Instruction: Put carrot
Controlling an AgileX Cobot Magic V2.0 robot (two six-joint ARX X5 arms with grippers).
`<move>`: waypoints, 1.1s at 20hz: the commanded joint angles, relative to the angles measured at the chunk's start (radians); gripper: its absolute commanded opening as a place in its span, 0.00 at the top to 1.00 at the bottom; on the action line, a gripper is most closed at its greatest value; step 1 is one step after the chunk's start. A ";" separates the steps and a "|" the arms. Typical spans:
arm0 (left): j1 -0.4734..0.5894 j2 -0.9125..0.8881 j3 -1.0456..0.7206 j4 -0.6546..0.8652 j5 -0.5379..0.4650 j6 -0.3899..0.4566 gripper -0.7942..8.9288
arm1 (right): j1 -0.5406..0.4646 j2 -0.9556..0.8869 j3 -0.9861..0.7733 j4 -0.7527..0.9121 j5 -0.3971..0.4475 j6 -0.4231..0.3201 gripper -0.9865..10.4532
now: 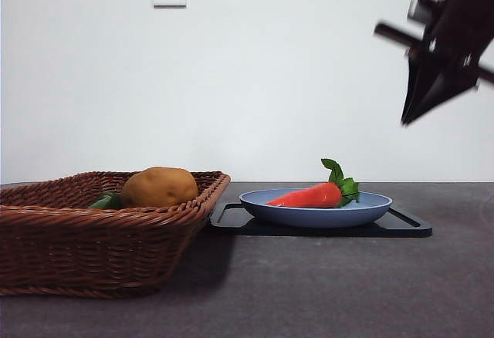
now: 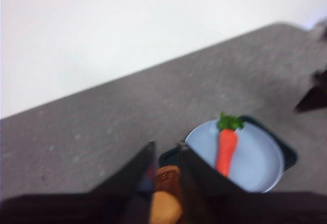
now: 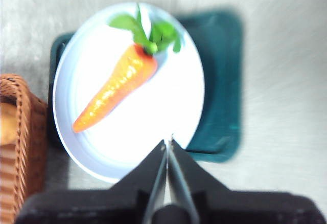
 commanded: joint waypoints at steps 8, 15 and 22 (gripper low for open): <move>0.236 0.026 0.010 -0.166 0.000 0.048 0.91 | 0.267 -0.374 -0.006 -0.087 0.351 -0.101 0.91; 0.335 -0.254 -0.201 -0.071 0.157 0.048 0.91 | 0.406 -0.689 -0.362 0.286 0.528 -0.146 0.91; 0.335 -0.549 -0.510 -0.054 0.187 -0.069 0.91 | 0.416 -0.958 -0.819 0.571 0.531 -0.110 0.91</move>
